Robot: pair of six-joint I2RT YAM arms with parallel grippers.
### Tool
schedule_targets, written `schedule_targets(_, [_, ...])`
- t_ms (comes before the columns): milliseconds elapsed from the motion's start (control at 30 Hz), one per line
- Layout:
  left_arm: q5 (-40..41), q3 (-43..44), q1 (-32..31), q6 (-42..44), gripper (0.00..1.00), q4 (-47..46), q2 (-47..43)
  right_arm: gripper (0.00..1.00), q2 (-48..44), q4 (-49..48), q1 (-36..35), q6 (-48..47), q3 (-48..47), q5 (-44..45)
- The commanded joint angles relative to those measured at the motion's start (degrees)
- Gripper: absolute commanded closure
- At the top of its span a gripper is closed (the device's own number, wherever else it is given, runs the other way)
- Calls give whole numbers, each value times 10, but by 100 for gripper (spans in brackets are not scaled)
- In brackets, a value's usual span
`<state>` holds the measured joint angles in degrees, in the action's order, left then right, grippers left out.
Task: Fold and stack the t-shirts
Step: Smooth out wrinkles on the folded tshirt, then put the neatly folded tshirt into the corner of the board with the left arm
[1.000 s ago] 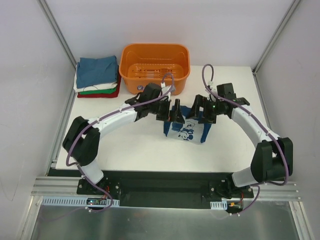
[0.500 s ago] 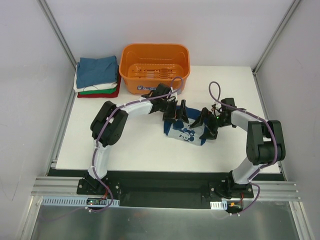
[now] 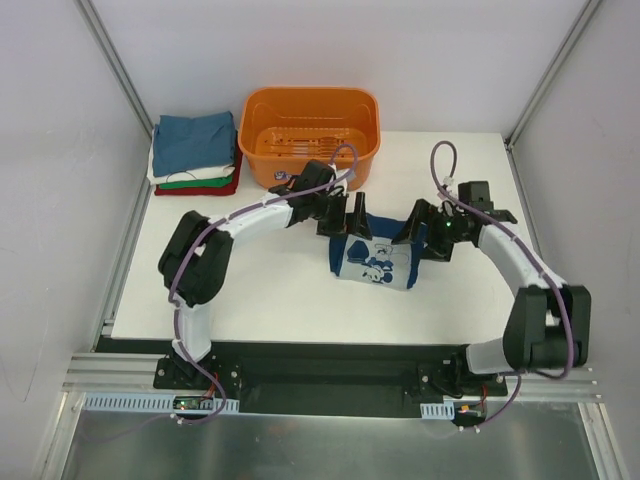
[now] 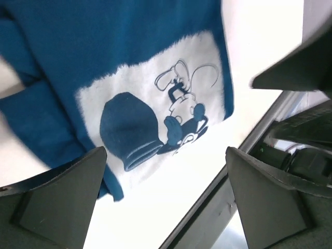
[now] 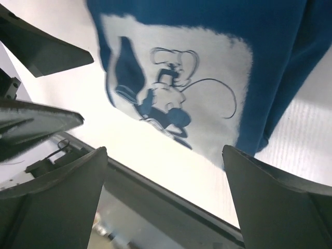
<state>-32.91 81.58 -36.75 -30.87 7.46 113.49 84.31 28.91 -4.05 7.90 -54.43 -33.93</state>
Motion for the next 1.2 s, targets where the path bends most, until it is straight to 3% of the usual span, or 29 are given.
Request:
schedule_targets(0, [115, 2, 3, 34, 1, 80, -82, 3, -99, 57, 3, -49, -34, 80])
schedule_targets(33, [161, 5, 5, 33, 1, 97, -82, 3, -113, 63, 3, -53, -36, 90])
schedule_targets(133, [200, 24, 13, 29, 1, 154, -67, 3, -127, 80, 5, -57, -37, 118])
schedule_targets(533, [122, 120, 10, -1, 1, 163, 70, 3, -129, 99, 12, -71, -48, 124])
schedule_targets(700, [164, 125, -12, -7, 1, 163, 102, 3, -140, 101, 17, -75, -44, 123])
schedule_targets(933, [219, 138, -48, -16, 31, 167, 135, 3, -154, 110, 22, -91, -39, 124])
schedule_targets(1167, [318, 170, -89, -3, 71, 195, 171, 3, -167, 110, 22, -97, -32, 135])
